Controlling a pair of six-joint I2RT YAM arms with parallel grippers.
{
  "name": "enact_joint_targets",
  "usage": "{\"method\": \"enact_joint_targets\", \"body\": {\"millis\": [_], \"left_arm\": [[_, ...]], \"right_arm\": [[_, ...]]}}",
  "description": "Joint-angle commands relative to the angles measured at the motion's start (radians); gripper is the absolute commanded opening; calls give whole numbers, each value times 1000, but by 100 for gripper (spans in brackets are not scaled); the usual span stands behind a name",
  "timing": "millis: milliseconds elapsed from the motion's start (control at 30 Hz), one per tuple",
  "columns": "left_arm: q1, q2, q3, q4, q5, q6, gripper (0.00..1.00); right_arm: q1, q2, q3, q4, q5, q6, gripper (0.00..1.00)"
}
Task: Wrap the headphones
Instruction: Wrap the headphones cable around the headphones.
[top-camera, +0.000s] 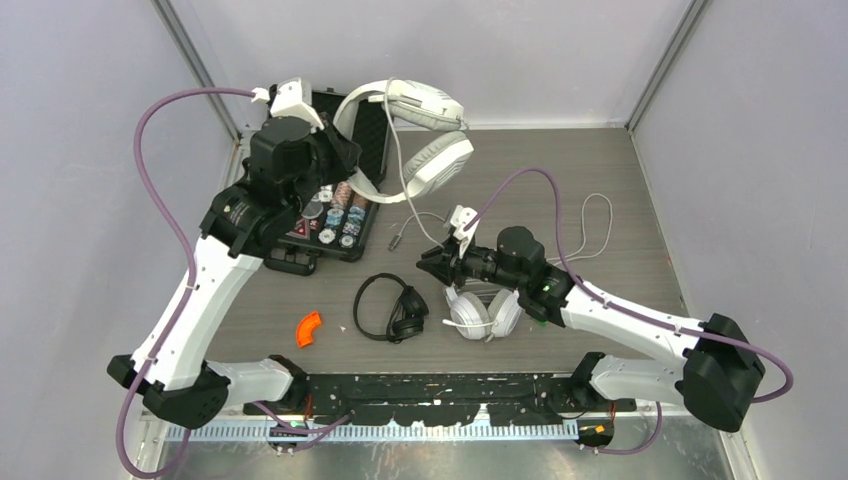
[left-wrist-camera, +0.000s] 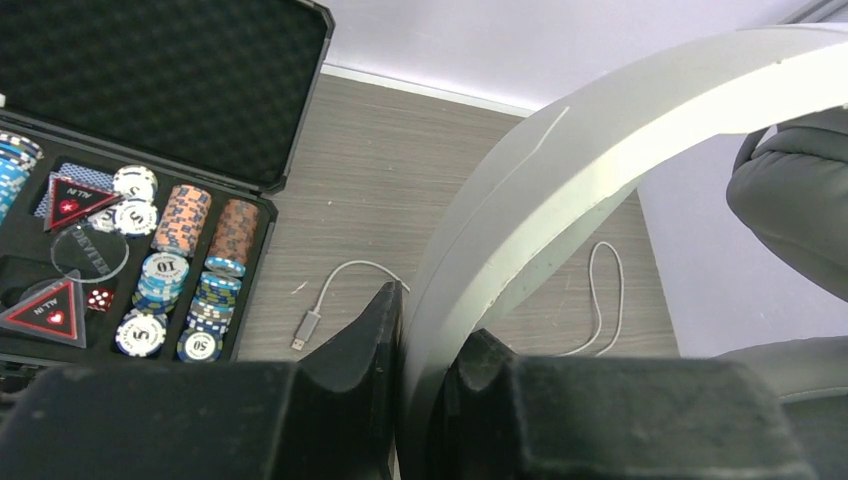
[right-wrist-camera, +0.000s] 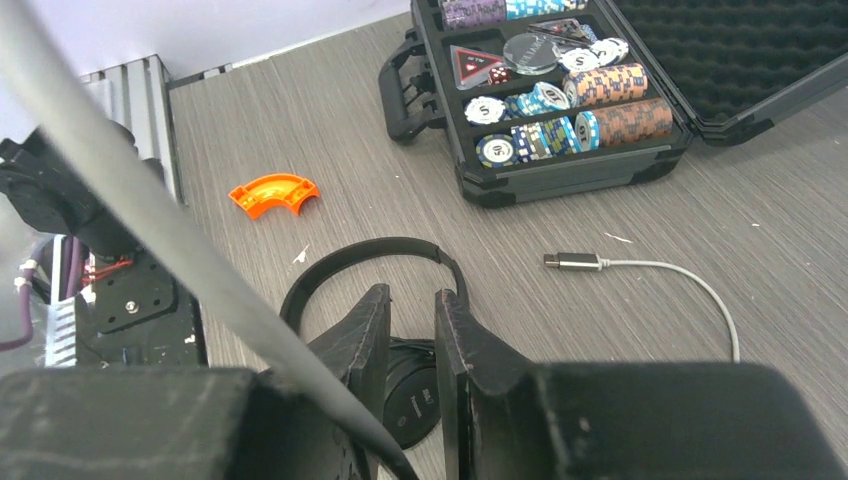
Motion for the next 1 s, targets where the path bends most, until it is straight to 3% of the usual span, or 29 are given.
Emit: {"method": "enact_joint_targets", "body": {"millis": [0, 100, 233, 567, 967], "left_arm": [[14, -59, 49, 51, 92, -61, 0], [24, -69, 59, 24, 146, -51, 0], [66, -70, 81, -25, 245, -28, 0], [265, -51, 43, 20, 722, -64, 0], [296, -2, -17, 170, 1024, -96, 0]], "right_arm": [[0, -49, -17, 78, 49, -29, 28], [-12, -52, -22, 70, 63, -41, 23], [-40, -62, -2, 32, 23, -48, 1], [-163, -97, -7, 22, -103, 1, 0], [-225, -98, 6, -7, -207, 53, 1]]}}
